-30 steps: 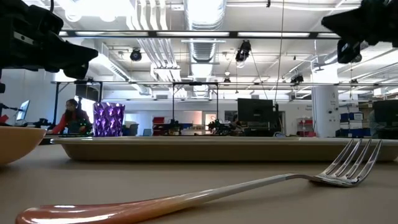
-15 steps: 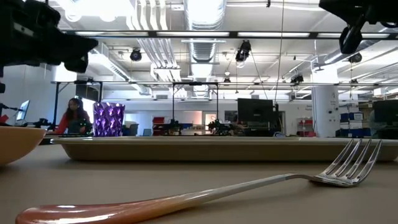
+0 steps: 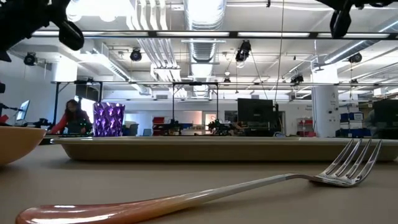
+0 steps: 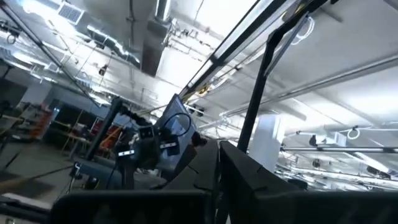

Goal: Pick and place plate/cup/fork/spoon on tray
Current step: Put the purple cup on the beige tray

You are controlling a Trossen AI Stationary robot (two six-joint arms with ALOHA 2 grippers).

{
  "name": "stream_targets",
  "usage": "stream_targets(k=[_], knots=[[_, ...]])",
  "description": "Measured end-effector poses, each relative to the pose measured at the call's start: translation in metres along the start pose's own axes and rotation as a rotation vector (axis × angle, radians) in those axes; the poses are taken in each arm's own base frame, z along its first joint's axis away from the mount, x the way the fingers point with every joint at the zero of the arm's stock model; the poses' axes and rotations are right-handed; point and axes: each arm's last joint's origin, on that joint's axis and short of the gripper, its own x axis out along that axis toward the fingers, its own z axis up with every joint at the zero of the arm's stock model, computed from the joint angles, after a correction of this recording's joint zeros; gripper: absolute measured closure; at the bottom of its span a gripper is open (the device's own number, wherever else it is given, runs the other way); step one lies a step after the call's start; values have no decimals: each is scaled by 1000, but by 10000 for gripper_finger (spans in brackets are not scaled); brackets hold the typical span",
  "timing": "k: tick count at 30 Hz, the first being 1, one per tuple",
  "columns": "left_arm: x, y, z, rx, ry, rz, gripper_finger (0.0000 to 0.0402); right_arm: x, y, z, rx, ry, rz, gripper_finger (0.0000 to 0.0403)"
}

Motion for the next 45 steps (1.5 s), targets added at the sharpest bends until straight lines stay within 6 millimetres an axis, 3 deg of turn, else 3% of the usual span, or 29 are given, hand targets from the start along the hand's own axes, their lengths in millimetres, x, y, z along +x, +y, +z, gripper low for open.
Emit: stream_targets(k=[7,16,20,26,29,35,41,45], knots=[[3,-6,11,20,-46,-24,402,23,20,13,-36,36,-24,392],[14,-9,24,120,-48,38,382,14,42,68,-73,-30,15,387],[29,-9,32,123,103,175,326,18,47,75,-102,60,-46,362],[47,-6,52,329,422,603,246,25,57,90,-151,137,-129,305],[57,-8,65,364,534,738,239,19,63,108,-146,122,-122,286],[84,-11,79,340,728,829,237,3,70,142,-138,89,-107,273],[105,1,76,383,1031,964,237,-9,70,156,-149,109,-114,275],[117,14,70,384,1142,1037,237,-10,71,158,-149,114,-100,273]])
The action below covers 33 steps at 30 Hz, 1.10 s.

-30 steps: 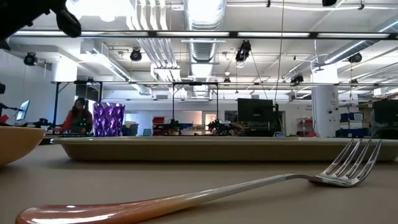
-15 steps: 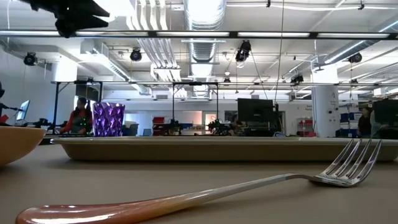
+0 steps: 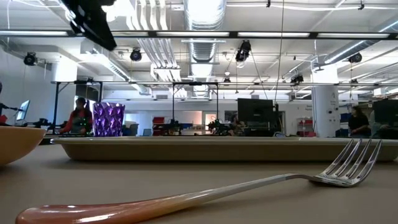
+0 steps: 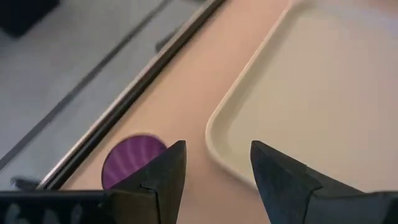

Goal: Pick and place plate/cup/fork/spoon on tray
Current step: Put the purple cup on the beige tray

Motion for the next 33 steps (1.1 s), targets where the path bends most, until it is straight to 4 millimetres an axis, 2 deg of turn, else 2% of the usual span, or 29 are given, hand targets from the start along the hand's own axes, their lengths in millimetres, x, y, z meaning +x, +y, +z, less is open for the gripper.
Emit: stream_targets(k=[2,8,16,23,25,33], knots=[[9,-4,5,1,28,-5,237,-1,-1,-1,-5,8,0,273],[13,-10,19,-23,36,-35,237,-1,-3,-6,-17,55,-19,273],[0,-6,28,-47,-24,-48,237,3,-1,-8,-77,72,-25,273],[-16,-1,37,-85,-103,-65,237,13,3,-12,-193,97,-39,273],[-19,0,39,-115,-125,-72,237,23,7,-16,-218,122,-48,273],[-21,0,41,-147,-136,-77,237,24,8,-17,-232,127,-47,273]])
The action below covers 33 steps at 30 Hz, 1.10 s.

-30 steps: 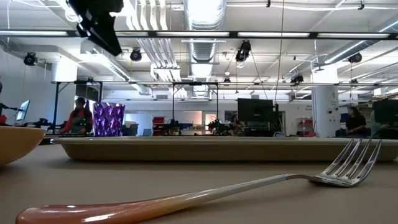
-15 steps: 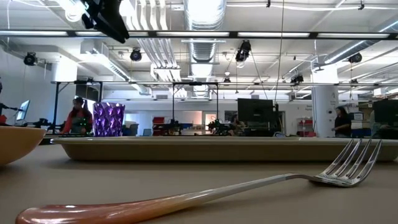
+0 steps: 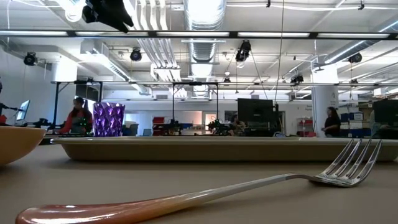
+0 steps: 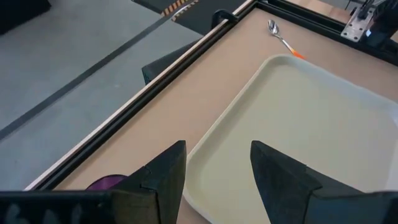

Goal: Pick and place plate/cup/fork/spoon on tray
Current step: Put the purple cup on the beige tray

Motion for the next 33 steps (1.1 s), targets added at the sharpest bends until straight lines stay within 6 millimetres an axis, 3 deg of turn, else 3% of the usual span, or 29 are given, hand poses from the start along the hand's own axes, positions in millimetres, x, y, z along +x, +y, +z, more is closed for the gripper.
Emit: stream_targets(k=[13,24,33], knots=[[7,-2,-2,16,41,13,237,-1,-1,0,2,-3,1,273],[39,-4,-21,135,394,135,237,-2,-1,0,30,-4,2,273],[76,17,-24,165,649,232,237,-2,-1,0,45,-4,2,273]])
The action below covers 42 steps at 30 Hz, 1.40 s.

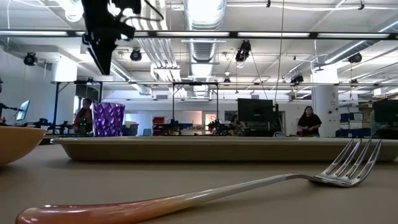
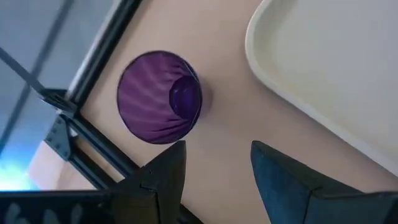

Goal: Pick and place plate/cup/fork/spoon on tray
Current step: Put the purple cup on the beige tray

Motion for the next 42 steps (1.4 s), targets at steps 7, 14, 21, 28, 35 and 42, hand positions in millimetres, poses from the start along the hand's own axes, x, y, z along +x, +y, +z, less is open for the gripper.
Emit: stream_targets(k=[7,14,21,28,35,42], knots=[[35,23,25,-16,59,-114,237,0,0,0,3,0,0,273],[62,48,33,-37,142,-99,237,0,0,0,28,0,0,273],[79,47,38,-22,199,-183,237,0,0,0,29,0,0,273],[95,42,40,18,256,-196,237,0,0,0,29,0,-1,273],[112,38,42,49,327,-205,258,0,0,0,29,-3,-7,273],[120,36,43,64,354,-194,392,-1,-1,0,30,-8,-20,273]])
